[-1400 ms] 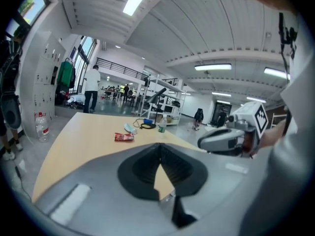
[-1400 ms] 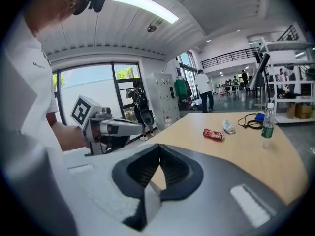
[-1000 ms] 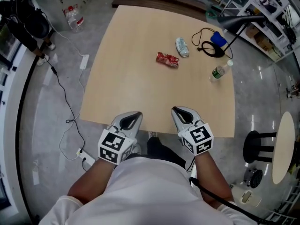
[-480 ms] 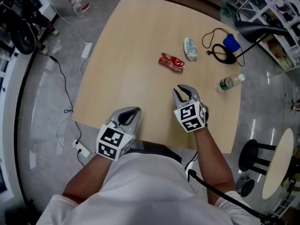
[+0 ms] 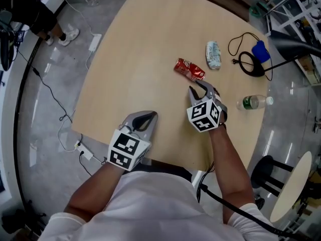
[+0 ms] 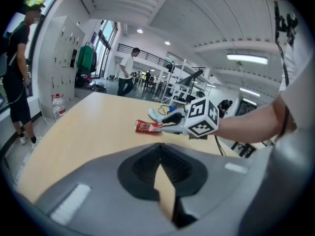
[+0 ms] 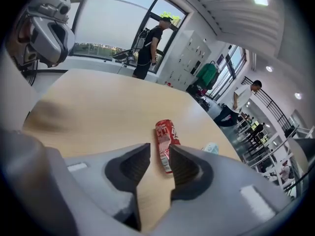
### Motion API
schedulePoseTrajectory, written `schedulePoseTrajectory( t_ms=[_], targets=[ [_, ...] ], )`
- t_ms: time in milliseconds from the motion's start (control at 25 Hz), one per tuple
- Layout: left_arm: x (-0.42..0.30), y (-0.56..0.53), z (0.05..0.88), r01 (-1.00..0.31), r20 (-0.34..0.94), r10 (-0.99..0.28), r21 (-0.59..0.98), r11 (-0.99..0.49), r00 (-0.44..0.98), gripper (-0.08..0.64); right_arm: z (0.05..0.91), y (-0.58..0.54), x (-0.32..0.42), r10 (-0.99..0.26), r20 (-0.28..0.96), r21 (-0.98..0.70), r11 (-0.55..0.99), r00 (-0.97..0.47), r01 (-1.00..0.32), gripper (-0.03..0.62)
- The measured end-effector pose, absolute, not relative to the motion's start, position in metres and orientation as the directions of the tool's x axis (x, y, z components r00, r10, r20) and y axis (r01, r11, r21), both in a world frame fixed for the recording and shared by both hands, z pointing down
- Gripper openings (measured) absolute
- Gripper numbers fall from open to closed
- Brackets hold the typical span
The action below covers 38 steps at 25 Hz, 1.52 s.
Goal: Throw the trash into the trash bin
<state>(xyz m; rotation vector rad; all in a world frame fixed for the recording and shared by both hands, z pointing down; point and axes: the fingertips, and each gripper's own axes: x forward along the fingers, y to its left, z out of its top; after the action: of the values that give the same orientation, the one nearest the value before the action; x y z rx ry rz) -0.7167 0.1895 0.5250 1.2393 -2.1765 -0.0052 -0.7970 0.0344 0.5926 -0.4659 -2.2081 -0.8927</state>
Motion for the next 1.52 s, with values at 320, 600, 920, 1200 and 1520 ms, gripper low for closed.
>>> schedulePoseTrajectory(
  t_ms=[320, 600, 920, 1200, 1520],
  targets=[
    [-0.726, 0.168, 0.534, -0.776, 0.514, -0.783, 0.309, 0.549, -0.350, 0.006, 0.626, 0.023, -0.824, -0.005, 0.758, 0.553, 0.534, -0.652, 0.640, 0.196],
    [-0.726, 0.177, 0.545, -0.753, 0.538, -0.771, 0.335, 0.567, -0.341, 0.006, 0.651, 0.019, -0.837, -0.054, 0.802, 0.565, 0.394, -0.595, 0.725, 0.229],
    [-0.721, 0.180, 0.556, -0.743, 0.552, -0.773, 0.366, 0.560, -0.311, 0.006, 0.668, 0.015, -0.841, -0.036, 0.856, 0.487, 0.393, -0.516, 0.780, 0.236],
    [-0.720, 0.180, 0.554, -0.747, 0.550, -0.777, 0.368, 0.553, -0.305, 0.006, 0.662, 0.014, -0.844, -0.002, 0.860, 0.459, 0.438, -0.510, 0.773, 0.143],
    [-0.722, 0.183, 0.543, -0.756, 0.530, -0.782, 0.348, 0.554, -0.328, 0.006, 0.638, 0.021, -0.837, 0.030, 0.827, 0.469, 0.514, -0.561, 0.718, 0.120]
  ],
)
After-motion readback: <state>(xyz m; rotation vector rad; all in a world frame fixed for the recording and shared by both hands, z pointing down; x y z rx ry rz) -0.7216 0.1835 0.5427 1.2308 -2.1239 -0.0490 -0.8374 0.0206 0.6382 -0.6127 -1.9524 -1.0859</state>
